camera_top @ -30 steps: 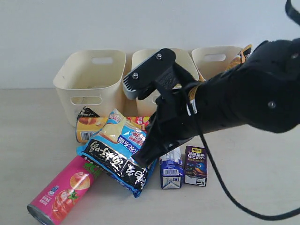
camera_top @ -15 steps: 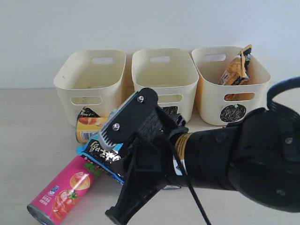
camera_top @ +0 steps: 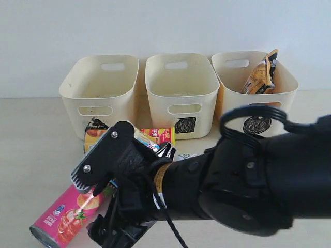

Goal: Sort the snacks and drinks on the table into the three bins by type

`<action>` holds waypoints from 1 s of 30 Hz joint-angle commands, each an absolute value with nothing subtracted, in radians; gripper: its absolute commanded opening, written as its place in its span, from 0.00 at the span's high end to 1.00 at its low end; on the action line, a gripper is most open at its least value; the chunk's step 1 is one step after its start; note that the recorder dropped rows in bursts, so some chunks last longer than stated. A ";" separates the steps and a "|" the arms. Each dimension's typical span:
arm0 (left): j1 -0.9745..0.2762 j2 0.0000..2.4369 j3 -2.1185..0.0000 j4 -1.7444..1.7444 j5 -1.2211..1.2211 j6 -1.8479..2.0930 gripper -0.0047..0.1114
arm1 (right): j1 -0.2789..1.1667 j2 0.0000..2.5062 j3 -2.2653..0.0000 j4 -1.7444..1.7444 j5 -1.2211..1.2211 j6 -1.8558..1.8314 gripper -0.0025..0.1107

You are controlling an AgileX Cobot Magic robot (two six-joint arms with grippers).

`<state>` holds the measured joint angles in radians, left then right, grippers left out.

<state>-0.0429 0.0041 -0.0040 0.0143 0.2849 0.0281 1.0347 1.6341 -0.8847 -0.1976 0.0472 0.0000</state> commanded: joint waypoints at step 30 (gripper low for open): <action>-0.040 0.000 0.000 0.011 0.281 0.015 0.93 | 1.068 1.720 -1.086 -0.836 0.005 0.722 0.50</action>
<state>-0.0429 0.0041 -0.0040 0.0143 0.2849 0.0281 1.0669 1.7232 -1.1089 -0.8221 0.0321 0.7152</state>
